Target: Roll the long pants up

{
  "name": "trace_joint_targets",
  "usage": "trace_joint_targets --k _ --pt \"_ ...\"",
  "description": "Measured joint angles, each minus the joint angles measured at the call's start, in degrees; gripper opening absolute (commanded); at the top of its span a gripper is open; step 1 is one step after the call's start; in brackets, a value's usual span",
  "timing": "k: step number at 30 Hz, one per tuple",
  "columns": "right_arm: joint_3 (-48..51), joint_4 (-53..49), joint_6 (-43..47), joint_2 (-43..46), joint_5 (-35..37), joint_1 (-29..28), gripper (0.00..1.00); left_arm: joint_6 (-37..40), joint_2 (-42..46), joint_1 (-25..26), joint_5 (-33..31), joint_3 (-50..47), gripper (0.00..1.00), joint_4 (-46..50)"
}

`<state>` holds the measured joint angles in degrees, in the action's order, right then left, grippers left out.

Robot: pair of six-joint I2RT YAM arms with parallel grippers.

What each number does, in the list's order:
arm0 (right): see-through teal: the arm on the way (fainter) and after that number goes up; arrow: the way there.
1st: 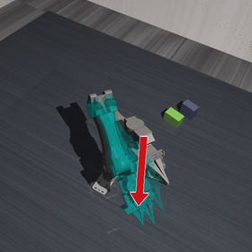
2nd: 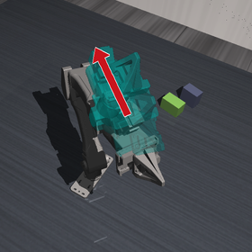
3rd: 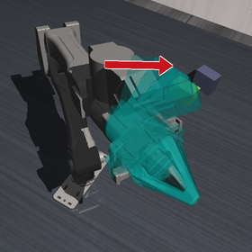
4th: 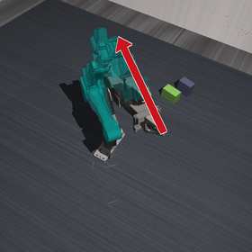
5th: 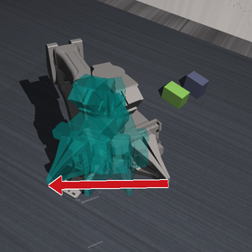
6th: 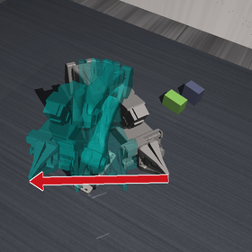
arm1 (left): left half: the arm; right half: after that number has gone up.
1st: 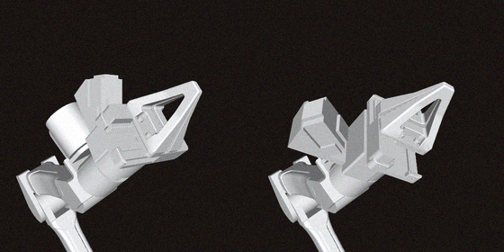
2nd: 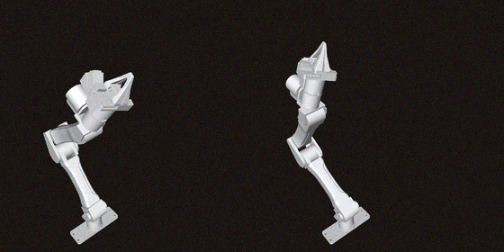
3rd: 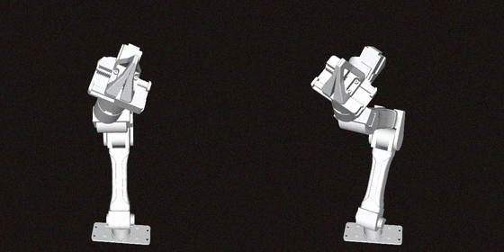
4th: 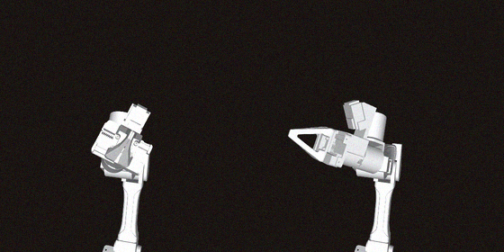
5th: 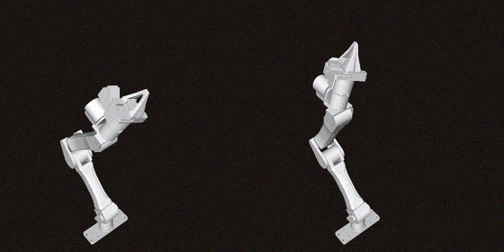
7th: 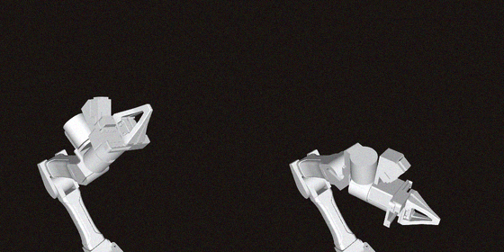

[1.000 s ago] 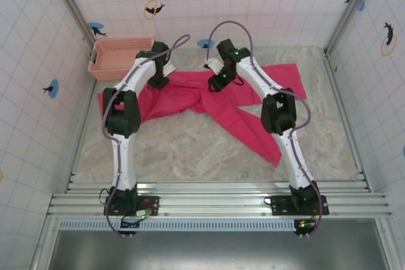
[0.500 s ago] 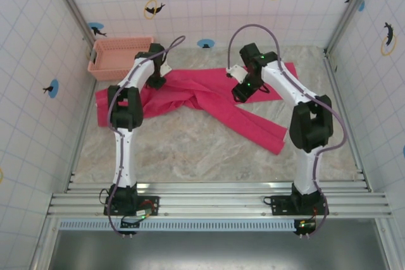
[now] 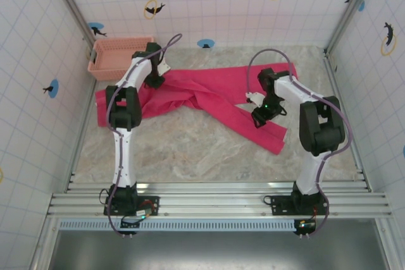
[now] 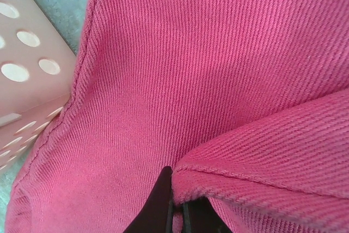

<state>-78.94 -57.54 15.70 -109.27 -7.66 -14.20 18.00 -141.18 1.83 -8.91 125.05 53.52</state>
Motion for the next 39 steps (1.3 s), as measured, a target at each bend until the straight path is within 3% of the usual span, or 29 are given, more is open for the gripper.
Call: trace_joint_targets --k 9,19,22,30,36,39 --pt "6.3 0.9 -0.4 1.2 -3.6 2.9 0.53 0.0 0.0 -0.4 1.1 0.0 0.0 0.0" --pt "9.9 1.7 -1.0 3.1 -7.3 2.8 0.08 0.0 0.0 -0.8 2.2 0.0 0.0 0.0" --pt "10.0 1.9 -1.4 4.9 -7.6 2.8 0.0 0.0 0.0 -0.9 2.4 0.0 0.05 0.0" --pt "9.2 3.0 -4.3 15.5 -5.5 4.7 0.0 -0.9 0.0 -1.2 2.5 0.0 0.19 -0.3" --pt "2.6 4.2 -6.5 19.3 -3.3 6.1 0.0 -1.9 0.0 -2.0 2.4 0.0 0.29 -0.5" --pt "0.1 5.1 -7.5 19.5 -0.8 5.9 0.0 -2.2 0.0 -2.3 2.0 0.0 0.43 -0.5"
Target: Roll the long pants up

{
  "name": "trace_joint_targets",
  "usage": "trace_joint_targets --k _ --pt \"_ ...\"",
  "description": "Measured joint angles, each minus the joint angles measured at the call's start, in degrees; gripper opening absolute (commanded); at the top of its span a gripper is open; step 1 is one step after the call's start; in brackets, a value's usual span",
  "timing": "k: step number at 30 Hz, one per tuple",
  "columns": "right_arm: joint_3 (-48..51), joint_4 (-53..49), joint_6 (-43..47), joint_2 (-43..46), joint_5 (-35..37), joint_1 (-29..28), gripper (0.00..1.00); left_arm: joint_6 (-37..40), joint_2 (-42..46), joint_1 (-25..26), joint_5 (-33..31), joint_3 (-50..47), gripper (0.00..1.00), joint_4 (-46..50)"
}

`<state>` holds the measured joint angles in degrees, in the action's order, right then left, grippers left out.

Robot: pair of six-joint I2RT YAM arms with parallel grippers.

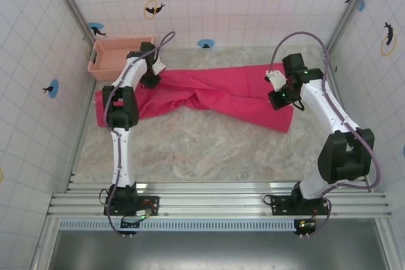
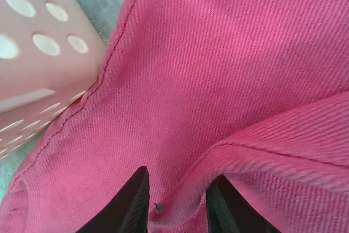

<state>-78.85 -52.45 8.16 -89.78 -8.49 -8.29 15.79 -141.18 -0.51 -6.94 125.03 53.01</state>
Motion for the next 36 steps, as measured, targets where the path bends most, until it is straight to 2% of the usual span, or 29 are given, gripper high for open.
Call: trace_joint_targets --k 4,10,15,20,24,28,31,36 --pt "-6.5 0.4 -1.9 -0.3 4.5 0.4 0.0 -0.5 0.4 -0.3 -1.0 -0.8 0.47 -0.7" --pt "-25.2 2.7 -3.0 -8.3 10.7 2.1 0.0 -0.8 2.1 -0.9 -1.8 -2.7 0.57 -1.3" --pt "-37.4 3.4 -3.4 -22.1 12.4 3.9 0.0 -0.5 3.3 -2.6 -2.4 -2.8 0.64 -1.4" --pt "-51.3 1.6 -4.0 -38.0 12.3 5.2 0.0 0.8 5.6 -4.8 -4.1 -2.7 0.65 -1.5" --pt "-61.3 -0.4 -5.1 -46.1 10.3 5.4 0.0 0.8 8.4 -6.1 -6.6 -3.3 0.68 -2.1" --pt "-64.8 -1.7 -5.6 -46.7 8.8 4.9 0.0 0.3 15.5 -6.7 -10.6 -10.8 0.72 -4.3" --pt "-65.3 -2.6 -5.6 -44.9 7.8 4.2 0.0 -0.9 20.7 -7.1 -13.4 -16.3 0.71 -5.0" --pt "-65.3 -5.2 -5.6 -38.2 7.0 2.4 0.0 -5.4 23.1 -10.6 -13.8 -17.9 0.71 -2.9"
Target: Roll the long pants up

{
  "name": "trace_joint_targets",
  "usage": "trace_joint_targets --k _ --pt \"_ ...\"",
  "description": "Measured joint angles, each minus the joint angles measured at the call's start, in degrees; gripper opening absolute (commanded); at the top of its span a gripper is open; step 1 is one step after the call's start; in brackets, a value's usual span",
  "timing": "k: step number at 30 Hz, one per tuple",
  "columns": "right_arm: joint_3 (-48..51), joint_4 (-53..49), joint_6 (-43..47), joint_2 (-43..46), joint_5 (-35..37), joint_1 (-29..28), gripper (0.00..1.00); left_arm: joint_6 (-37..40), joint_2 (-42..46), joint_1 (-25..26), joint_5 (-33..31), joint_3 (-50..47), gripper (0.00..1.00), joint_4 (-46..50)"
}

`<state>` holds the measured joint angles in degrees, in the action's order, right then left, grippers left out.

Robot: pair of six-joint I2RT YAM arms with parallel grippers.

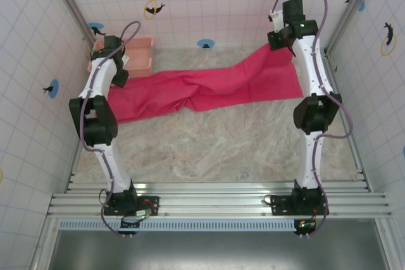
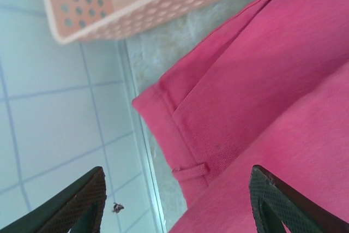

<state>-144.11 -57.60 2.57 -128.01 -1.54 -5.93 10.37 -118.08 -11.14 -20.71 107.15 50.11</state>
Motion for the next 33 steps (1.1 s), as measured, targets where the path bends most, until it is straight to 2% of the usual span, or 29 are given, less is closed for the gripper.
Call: trace_joint_targets --k 5,7,11,16,18,19,22,25,33 --pt "0.0 -1.1 0.0 8.0 -1.4 -1.4 0.0 -3.6 0.5 -3.0 1.4 -2.3 0.73 3.7" --pt "0.0 -1.6 0.0 10.1 -2.0 -1.6 0.0 -4.9 1.1 -3.5 3.8 -3.6 0.79 5.4" --pt "0.0 -2.5 0.1 11.2 -2.8 -1.8 0.0 -6.7 3.1 -4.7 9.7 -6.1 0.78 7.7" --pt "0.0 -3.8 0.2 11.2 -3.4 -2.5 0.0 -8.1 4.1 -6.8 11.9 -9.1 0.8 8.3" --pt "0.0 -4.1 0.3 11.2 -3.6 -2.8 0.0 -8.7 4.1 -7.4 11.9 -9.6 0.72 8.5" --pt "0.1 -4.4 0.2 11.2 -3.7 -2.8 0.0 -9.0 4.0 -7.6 11.9 -9.6 0.64 8.6" --pt "1.0 -4.6 0.3 11.5 -3.8 -3.0 0.0 -9.1 2.9 -8.0 11.9 -8.5 0.24 9.3" --pt "2.0 -5.2 0.5 11.8 -3.8 -3.0 0.0 -9.4 1.4 -8.0 12.1 -8.3 0.0 9.5" --pt "2.8 -5.6 0.7 13.0 -3.2 -3.0 0.0 -9.5 -0.7 -8.0 12.5 -8.3 0.0 9.4"
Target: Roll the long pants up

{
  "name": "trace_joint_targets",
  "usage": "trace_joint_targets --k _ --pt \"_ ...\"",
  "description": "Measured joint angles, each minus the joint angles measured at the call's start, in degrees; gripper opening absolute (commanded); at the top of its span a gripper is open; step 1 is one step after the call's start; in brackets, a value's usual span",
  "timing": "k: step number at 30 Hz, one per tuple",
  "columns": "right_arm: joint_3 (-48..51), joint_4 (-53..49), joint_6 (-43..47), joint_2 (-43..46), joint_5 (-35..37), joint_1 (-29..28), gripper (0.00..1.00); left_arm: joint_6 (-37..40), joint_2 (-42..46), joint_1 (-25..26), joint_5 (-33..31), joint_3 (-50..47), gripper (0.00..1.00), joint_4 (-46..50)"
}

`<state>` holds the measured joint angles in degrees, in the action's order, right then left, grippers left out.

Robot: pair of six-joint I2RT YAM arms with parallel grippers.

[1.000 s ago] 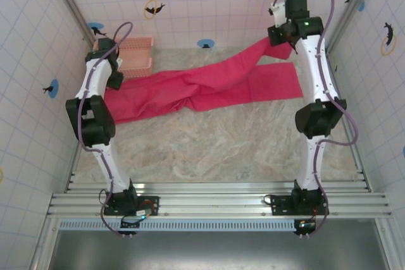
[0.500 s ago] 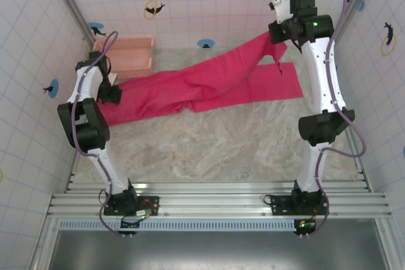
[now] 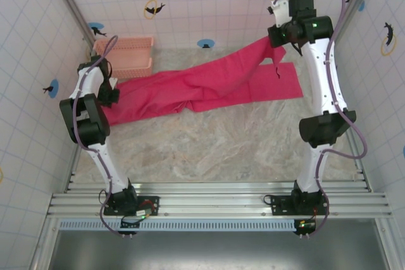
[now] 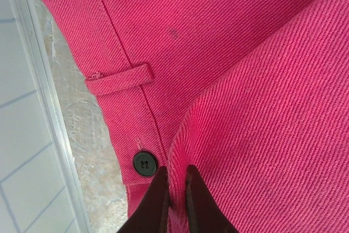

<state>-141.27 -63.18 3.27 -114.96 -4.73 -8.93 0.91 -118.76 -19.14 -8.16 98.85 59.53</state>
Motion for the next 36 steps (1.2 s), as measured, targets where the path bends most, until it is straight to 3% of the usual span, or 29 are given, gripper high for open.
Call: trace_joint_targets --k 7,17,23,29,36 --pt "3.7 -2.5 -0.3 5.7 3.7 -0.2 0.0 -1.1 0.2 -0.5 -1.3 3.7 0.0 -0.1" --pt "22.4 -3.8 -2.2 25.4 7.6 -0.2 0.0 -1.4 2.0 -4.6 -2.6 9.3 0.0 -0.2" --pt "29.1 -6.6 -3.5 30.6 9.6 0.9 0.0 -1.4 2.0 -7.5 -1.8 10.8 0.0 0.7" --pt "29.2 -7.8 -3.1 28.6 10.1 4.1 0.0 -1.1 -1.0 -7.2 -2.3 23.8 0.0 4.2" --pt "21.0 -9.9 -1.7 10.6 7.6 6.8 0.0 -1.1 -9.0 -6.8 -2.6 33.7 0.0 6.4"
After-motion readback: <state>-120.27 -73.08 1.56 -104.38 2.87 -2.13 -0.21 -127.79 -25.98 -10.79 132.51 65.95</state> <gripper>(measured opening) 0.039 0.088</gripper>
